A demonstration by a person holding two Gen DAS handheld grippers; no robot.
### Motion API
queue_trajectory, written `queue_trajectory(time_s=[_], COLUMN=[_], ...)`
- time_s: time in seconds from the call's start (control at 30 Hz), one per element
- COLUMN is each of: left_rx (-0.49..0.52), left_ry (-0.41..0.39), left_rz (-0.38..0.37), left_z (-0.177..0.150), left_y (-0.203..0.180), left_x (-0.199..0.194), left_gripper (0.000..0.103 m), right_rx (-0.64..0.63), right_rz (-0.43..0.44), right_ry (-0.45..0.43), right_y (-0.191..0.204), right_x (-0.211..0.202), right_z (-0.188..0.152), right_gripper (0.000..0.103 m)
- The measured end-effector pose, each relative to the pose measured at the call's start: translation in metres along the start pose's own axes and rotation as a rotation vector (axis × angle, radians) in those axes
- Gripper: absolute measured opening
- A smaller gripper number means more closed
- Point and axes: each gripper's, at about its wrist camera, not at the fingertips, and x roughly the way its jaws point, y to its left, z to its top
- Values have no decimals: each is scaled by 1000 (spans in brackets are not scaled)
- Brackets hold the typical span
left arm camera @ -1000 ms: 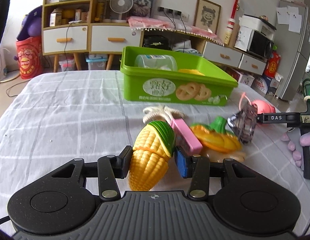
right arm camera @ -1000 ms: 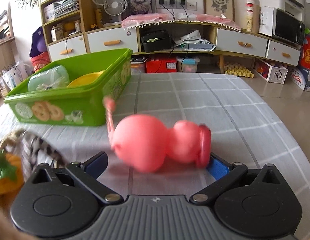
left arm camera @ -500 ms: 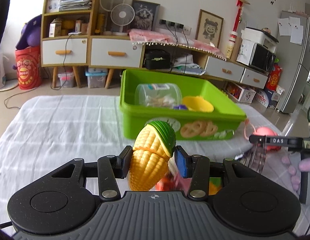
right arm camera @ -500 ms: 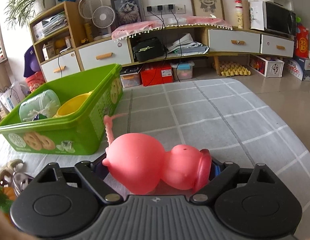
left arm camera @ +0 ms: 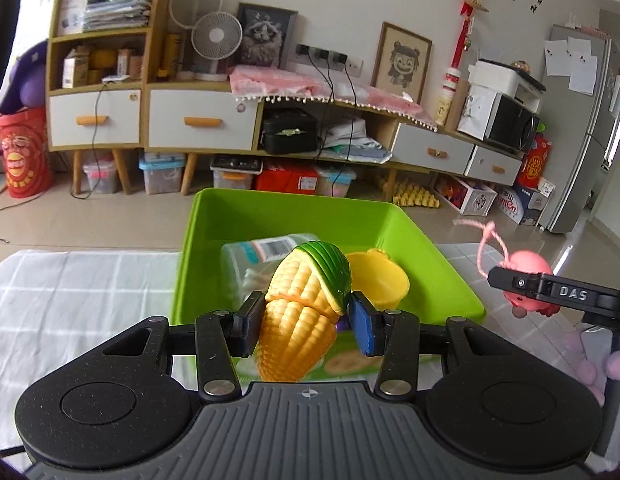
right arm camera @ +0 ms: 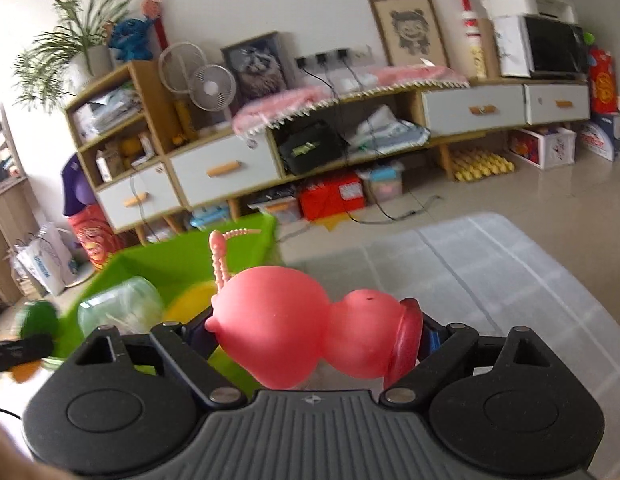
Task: Organize rigid objects
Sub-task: 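Carry the corn and pig into the green bin and open both grippers, then withdraw both tools from the bin back over the remaining toys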
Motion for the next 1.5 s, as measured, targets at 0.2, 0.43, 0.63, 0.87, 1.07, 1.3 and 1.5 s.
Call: queue_trajectory(time_s=[0.2, 0.43, 0.63, 0.87, 1.07, 1.3, 1.5], left_rx=[-16, 4, -24, -43, -56, -56, -60], left_ry=[66, 145, 140, 102, 95, 88, 72], left_rz=[19, 116, 117, 99, 101, 99, 106], left_z=[8, 11, 14, 17, 21, 26, 31], left_y=[1, 11, 19, 18, 15, 9, 4], left_x=[30, 60, 58, 44, 33, 13, -9], left_gripper=[51, 50, 75, 86, 94, 96, 100], right_rx=[-61, -150, -181, -149, -144, -133, -136], right_rz=[69, 84, 85, 99, 83, 77, 68], right_ry=[-5, 35, 59, 69, 61, 53, 51], right_y=[41, 72, 80, 75, 73, 72, 73], right_x=[12, 28, 33, 28, 16, -7, -29], right_z=[12, 3, 2, 2, 11, 22, 27], right_gripper=[80, 80, 80, 86, 88, 88, 88])
